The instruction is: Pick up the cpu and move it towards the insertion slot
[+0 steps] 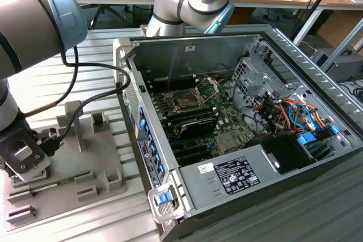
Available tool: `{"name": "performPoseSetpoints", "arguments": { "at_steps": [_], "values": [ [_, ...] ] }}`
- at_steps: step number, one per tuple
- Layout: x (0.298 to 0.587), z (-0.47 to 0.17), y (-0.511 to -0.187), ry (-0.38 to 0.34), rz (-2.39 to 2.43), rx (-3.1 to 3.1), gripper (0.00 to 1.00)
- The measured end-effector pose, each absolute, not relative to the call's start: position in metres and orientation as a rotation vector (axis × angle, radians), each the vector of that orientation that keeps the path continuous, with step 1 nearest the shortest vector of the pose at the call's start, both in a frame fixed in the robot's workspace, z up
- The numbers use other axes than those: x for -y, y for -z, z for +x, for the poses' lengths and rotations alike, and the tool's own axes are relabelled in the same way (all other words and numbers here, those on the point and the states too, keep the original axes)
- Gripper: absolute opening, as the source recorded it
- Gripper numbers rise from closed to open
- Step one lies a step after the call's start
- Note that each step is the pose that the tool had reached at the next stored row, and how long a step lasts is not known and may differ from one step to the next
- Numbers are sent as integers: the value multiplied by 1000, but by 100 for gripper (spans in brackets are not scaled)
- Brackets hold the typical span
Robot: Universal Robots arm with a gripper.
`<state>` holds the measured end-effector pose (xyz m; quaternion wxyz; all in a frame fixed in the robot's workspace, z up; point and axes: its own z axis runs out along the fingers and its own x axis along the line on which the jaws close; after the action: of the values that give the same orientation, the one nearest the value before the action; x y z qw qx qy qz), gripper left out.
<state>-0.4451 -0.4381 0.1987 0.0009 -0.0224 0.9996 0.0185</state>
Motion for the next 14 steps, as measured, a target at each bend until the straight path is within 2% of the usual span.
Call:
{"name": "performPoseSetpoints", "arguments": {
  "at_steps": [14],
  "values": [
    [438, -445, -216, -58, -70, -3139, 55]
  ]
}}
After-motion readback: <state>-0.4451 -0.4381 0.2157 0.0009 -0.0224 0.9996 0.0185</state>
